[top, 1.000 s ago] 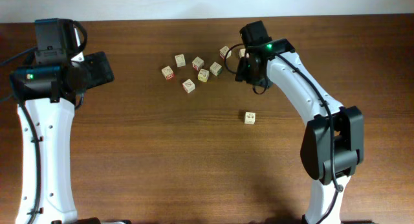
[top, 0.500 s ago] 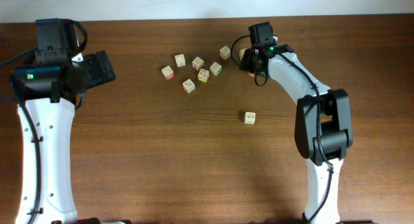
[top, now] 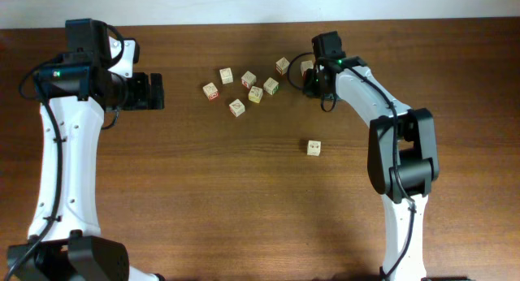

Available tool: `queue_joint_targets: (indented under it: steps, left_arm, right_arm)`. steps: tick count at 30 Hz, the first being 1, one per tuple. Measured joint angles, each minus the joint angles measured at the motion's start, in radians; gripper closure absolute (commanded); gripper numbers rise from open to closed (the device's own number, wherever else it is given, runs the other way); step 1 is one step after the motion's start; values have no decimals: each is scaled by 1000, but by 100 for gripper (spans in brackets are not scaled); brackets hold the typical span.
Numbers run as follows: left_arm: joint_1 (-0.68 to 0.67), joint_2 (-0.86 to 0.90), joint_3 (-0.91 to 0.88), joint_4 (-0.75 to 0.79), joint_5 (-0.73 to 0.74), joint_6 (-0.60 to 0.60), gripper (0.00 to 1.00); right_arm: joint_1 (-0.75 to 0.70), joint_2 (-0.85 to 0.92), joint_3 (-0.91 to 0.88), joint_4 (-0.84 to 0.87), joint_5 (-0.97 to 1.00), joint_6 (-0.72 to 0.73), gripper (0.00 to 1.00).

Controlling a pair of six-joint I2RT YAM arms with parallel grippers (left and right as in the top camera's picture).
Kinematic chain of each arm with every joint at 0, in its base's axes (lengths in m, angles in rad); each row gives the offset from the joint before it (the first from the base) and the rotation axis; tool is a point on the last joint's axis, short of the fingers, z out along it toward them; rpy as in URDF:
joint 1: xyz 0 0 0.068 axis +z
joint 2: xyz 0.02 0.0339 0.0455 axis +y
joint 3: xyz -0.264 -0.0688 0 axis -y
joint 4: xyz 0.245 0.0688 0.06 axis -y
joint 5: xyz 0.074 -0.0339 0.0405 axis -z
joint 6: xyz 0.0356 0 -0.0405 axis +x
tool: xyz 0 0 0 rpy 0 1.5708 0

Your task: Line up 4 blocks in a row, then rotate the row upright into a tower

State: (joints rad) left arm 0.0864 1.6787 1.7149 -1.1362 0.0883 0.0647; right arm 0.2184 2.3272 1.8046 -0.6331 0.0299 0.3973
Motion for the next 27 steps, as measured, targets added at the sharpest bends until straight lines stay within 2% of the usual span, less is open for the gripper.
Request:
queue_joint_targets:
  steps: [5,7,9,12,16,17,18,23,25,27]
  left_arm:
    - [0,0,0,20,10,0,1]
    - [0,0,0,19,10,0,1]
    - [0,0,0,19,10,0,1]
    - [0,0,0,19,10,0,1]
    - [0,0,0,20,10,0,1]
    - [0,0,0,20,10,0,1]
    - [0,0,0,19,10,0,1]
    - [0,0,0,19,10,0,1]
    - [0,0,0,19,10,0,1]
    - [0,0,0,19,10,0,1]
  right_arm:
    - [50,-93,85,-359,-205,-63,86]
    - [107,-120,100,-519,-245,-64,86]
    - [220,-122,80,-600,-208,-14,86]
    - [241,-122,10,-600,-120,49,86]
    - [241,-122,-88,-508,-26,79,85]
    - [241,-122,-96,-503,-18,78,76]
    - [241,-122,-100,-495,-15,78,72]
    - [241,-122,-100,-487,-10,77,70]
    - [241,-122,-100,-488,-11,74,62]
    - [241,-122,-101,-500,-11,74,59]
